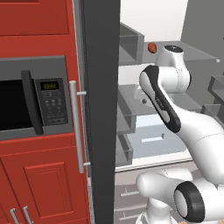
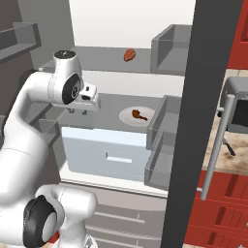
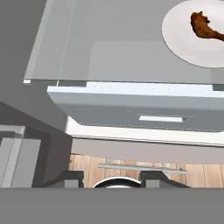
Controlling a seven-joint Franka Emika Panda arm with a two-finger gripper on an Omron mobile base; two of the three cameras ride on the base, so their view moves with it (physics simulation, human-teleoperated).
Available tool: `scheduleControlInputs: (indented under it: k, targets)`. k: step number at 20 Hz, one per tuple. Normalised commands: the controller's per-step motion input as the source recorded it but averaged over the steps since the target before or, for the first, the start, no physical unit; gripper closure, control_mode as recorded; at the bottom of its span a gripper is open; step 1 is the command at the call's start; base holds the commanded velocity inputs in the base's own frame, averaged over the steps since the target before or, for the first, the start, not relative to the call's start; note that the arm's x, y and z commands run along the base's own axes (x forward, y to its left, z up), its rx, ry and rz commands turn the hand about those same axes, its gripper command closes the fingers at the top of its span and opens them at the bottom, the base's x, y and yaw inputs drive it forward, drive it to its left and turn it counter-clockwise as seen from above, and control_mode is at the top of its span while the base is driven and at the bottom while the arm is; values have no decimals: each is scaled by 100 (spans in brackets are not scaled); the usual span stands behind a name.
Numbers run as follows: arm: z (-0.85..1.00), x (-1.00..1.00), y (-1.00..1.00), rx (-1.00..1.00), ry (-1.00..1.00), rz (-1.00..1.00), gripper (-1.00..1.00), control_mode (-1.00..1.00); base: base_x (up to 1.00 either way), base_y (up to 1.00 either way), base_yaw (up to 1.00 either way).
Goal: Retrieve the chicken drumstick from the fridge and place it on the cutting board.
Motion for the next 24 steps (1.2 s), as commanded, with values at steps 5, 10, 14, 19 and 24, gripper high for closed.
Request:
scheduleControlInputs:
  k: [5, 10, 14, 19, 24]
  targets:
    - [0, 0, -12, 0, 0, 0, -100, -100, 0, 0, 0]
    - [-3, 1, -49, 0, 0, 0, -100, -100, 0, 0, 0]
    - [0, 18, -46, 0, 0, 3, -100, -100, 0, 0, 0]
    - [-2, 16, -29, -1, 1, 4, -100, -100, 0, 0, 0]
    - [-43, 11, -28, -16, -4, 0, -100, -100, 0, 0, 0]
